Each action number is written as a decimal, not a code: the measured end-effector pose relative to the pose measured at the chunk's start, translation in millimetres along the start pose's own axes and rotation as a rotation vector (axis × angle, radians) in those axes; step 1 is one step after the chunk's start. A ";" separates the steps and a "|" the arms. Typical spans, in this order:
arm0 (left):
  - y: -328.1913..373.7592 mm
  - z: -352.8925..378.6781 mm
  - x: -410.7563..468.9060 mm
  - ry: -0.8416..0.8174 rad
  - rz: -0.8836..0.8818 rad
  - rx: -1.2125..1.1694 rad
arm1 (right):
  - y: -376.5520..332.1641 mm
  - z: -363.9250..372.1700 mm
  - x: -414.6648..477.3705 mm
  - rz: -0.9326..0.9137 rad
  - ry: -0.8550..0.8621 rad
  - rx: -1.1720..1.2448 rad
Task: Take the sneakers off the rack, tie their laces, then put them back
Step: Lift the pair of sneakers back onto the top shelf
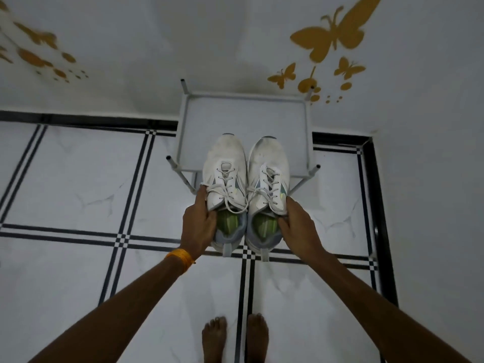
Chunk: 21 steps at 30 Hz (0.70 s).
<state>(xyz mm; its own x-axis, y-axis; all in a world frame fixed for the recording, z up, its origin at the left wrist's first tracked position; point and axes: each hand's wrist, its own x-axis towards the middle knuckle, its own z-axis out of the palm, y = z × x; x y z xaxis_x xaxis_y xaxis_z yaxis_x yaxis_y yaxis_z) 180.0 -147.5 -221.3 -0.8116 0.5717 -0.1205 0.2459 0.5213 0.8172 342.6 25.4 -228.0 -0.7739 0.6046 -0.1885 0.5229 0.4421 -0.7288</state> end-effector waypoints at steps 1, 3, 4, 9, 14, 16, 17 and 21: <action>14.0 -5.6 13.6 -0.004 -0.005 0.003 | -9.2 -11.3 12.7 -0.001 -0.007 -0.003; 36.3 -12.0 45.4 -0.005 -0.014 -0.005 | -21.8 -28.4 43.3 0.008 -0.006 -0.009; 42.6 -12.1 60.2 -0.004 -0.012 -0.010 | -24.8 -33.9 57.9 0.022 -0.005 -0.017; 37.0 9.9 151.9 -0.021 -0.031 -0.059 | -19.5 -37.7 151.3 0.038 0.008 -0.063; -2.5 47.3 250.2 -0.026 -0.048 -0.020 | 8.6 -10.2 249.5 0.115 -0.006 -0.129; -13.0 60.5 276.5 -0.053 -0.058 -0.021 | 20.0 -3.2 276.5 0.142 -0.029 -0.150; -20.3 67.7 290.9 -0.068 -0.071 -0.023 | 27.2 1.4 292.4 0.164 -0.043 -0.162; -43.7 87.1 317.6 -0.112 -0.092 -0.024 | 48.3 11.4 326.7 0.216 -0.116 -0.221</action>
<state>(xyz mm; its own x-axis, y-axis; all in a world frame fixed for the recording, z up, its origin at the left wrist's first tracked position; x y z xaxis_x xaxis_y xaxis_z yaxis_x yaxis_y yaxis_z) -42.3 66.4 -344.4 -0.7657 0.5898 -0.2564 0.1594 0.5603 0.8128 110.9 236.7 -332.3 -0.6654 0.6265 -0.4060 0.7346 0.4524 -0.5057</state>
